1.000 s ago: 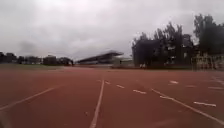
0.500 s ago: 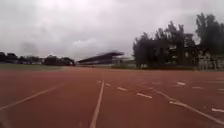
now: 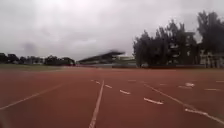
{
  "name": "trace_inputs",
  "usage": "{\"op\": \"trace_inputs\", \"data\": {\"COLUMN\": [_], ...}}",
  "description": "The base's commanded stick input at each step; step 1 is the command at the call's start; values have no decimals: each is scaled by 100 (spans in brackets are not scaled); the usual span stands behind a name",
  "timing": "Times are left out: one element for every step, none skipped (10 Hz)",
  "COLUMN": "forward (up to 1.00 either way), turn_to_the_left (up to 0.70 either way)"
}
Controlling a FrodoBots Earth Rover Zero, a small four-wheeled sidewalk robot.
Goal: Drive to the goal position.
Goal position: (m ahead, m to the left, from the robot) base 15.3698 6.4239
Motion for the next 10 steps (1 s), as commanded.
{"op": "trace_inputs", "data": {"forward": [70,70,70,70,70,70,70,70,70,70], "turn_to_the_left": [0,0,0,0,0,0,0,0,0,0]}}
